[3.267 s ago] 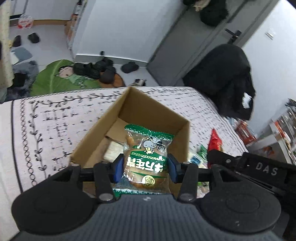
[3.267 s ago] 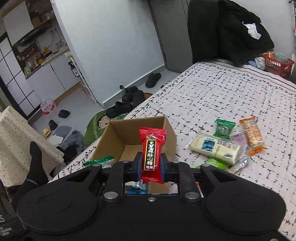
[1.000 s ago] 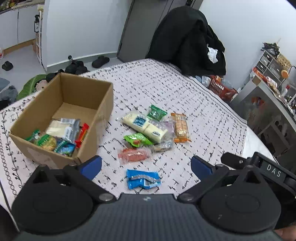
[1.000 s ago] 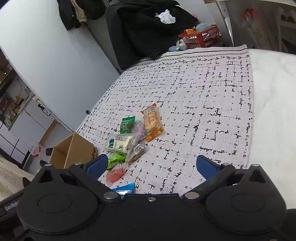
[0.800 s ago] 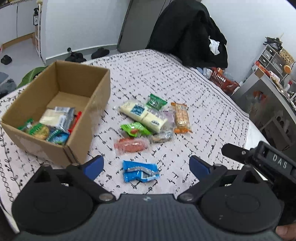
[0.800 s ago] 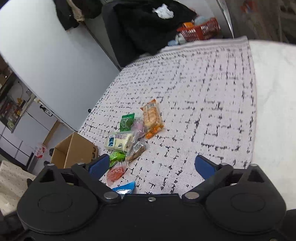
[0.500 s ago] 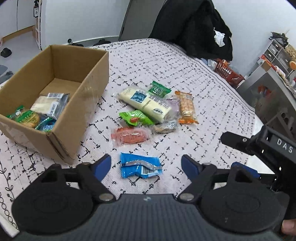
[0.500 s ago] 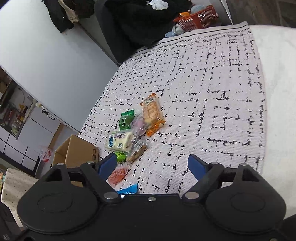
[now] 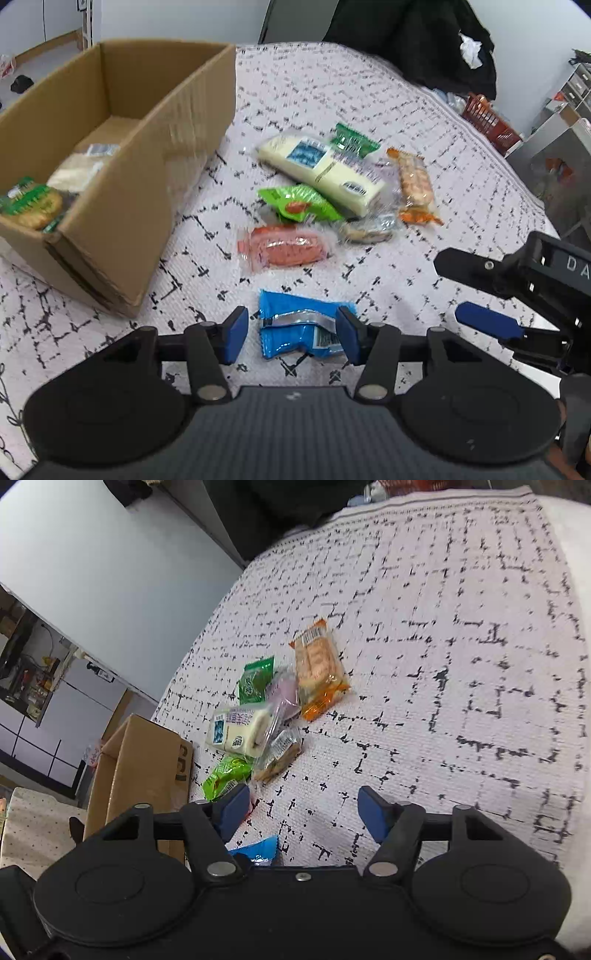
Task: Organize snacks
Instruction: 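Move left tool to the blue wrapper on the sheet and grasp it, then lift the blue wrapper with left tool while right tool grasps a small clear packet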
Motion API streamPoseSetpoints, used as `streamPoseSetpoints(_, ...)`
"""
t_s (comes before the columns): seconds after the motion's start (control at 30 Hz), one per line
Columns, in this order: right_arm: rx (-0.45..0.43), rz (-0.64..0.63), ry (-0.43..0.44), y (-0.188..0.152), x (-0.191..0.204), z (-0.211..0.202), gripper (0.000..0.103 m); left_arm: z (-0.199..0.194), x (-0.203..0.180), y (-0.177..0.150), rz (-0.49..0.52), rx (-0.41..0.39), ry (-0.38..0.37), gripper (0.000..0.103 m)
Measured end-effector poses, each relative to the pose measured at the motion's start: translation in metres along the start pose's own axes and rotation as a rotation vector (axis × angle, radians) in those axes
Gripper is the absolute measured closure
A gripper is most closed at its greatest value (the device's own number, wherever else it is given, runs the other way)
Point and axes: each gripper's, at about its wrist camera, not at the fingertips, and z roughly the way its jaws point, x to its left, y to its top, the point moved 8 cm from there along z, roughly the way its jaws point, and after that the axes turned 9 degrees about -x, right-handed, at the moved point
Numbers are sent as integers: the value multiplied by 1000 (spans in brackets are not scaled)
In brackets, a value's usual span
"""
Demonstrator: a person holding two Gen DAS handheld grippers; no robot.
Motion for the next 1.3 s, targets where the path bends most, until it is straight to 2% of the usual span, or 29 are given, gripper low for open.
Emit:
streamPoseSetpoints(0.23, 38, 16, 5, -2, -2, 19, 41, 10, -8, -3, 38, -1, 18, 52)
streamPoseSetpoints(0.27, 40, 17, 5, -2, -2, 21, 41, 11, -11, -4, 56, -1, 22, 54)
streamPoseSetpoints(0.3, 40, 18, 6, -1, -2, 23, 41, 12, -12, -4, 68, -1, 19, 62)
streamPoseSetpoints(0.33, 38, 18, 8, 0, -1, 24, 41, 12, -13, -4, 68, -2, 22, 66)
streamPoseSetpoints(0.43, 36, 14, 12, 2, 0, 29, 41, 12, -11, 1, 39, -9, 10, 80)
streamPoseSetpoints(0.5, 33, 11, 14, 4, 1, 32, 41, 10, -9, 5, 16, -13, 3, 82)
streamPoseSetpoints(0.67, 25, 2, 18, 8, 5, 42, 45, 1, -5, 17, 7, -59, 4, 83)
streamPoseSetpoints(0.83, 35, -18, 19, 10, 10, 55, 60, -2, -1, 26, -9, -74, -3, 83)
streamPoseSetpoints(1.07, 28, -65, 8, 11, 22, 67, 60, -14, -3, 40, -12, -130, -26, 83)
streamPoseSetpoints(1.3, 10, -125, -9, 11, 31, 79, 60, -15, 2, 42, -29, -132, -29, 83)
